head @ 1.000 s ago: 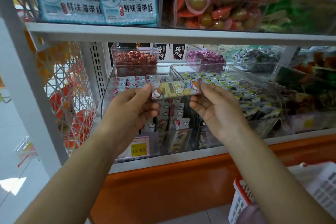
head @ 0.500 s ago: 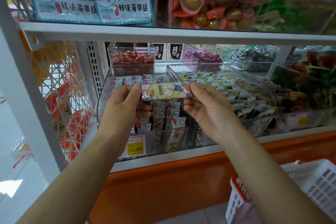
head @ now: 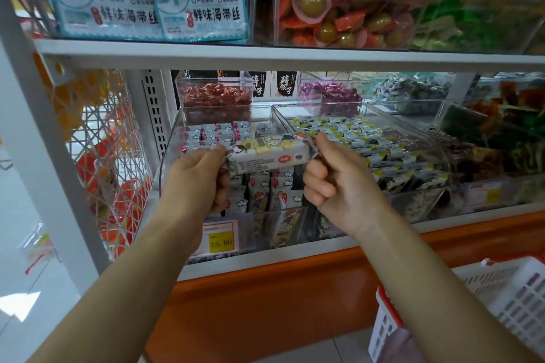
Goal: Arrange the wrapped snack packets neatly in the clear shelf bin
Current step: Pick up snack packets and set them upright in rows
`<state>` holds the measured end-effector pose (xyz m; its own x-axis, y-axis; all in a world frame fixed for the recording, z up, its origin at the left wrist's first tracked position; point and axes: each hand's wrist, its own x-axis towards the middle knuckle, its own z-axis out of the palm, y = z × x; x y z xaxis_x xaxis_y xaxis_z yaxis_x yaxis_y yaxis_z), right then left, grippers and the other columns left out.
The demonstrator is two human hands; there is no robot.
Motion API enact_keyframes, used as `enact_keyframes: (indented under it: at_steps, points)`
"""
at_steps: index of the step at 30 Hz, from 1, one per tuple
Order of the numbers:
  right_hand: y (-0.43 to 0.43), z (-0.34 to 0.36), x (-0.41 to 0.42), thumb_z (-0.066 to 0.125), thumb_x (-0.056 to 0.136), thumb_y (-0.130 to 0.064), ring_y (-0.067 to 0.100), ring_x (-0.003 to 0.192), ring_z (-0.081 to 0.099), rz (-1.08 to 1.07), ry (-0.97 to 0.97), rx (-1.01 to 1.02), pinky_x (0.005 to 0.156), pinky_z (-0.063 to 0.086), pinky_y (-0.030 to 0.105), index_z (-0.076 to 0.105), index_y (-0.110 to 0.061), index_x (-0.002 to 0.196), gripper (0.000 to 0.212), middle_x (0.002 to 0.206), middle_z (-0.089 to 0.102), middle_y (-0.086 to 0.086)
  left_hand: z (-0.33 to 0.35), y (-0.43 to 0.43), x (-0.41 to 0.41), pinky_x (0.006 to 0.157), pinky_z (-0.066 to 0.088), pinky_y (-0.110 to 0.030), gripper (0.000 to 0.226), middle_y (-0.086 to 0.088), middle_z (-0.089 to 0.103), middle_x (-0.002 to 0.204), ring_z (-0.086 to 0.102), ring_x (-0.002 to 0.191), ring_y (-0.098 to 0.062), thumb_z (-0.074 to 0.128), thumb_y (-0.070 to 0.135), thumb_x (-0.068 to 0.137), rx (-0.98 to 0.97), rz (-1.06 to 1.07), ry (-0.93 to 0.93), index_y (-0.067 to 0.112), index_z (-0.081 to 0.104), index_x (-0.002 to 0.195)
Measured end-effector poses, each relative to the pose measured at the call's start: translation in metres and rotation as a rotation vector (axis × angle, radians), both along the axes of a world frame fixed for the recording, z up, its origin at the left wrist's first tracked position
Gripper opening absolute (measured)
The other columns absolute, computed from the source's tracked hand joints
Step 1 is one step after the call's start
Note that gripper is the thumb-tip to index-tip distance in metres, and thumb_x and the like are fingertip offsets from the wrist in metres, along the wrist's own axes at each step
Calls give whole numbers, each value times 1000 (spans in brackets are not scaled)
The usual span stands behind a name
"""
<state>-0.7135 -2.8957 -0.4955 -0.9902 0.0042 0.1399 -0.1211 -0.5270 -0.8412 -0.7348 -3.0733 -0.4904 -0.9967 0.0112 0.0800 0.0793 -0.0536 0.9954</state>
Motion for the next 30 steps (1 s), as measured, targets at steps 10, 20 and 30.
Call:
enact_keyframes:
  at_steps: [10,20,30]
  points:
    - [-6,2,-3,48,90,-27,2,28,42,105,-236,-455,31,40,15,56,-11,59,36,38,46,-5,5,2,0,30,27,-12,34,7,40,47,32,32,-3,45,27,95,693,-301,-376,17,41,63]
    - [-7,4,-2,46,90,-15,4,35,52,102,-144,-513,37,47,17,57,-5,84,16,48,56,1,5,-2,-2,32,30,-11,35,8,44,50,37,33,-1,48,28,94,893,-348,-471,15,48,61]
    - [-3,-7,-3,45,97,-10,15,52,62,-318,84,332,53,55,30,54,-9,87,14,60,65,-1,3,-2,-3,40,40,-17,27,5,49,52,44,44,-7,52,28,93,264,-132,-60,15,47,70]
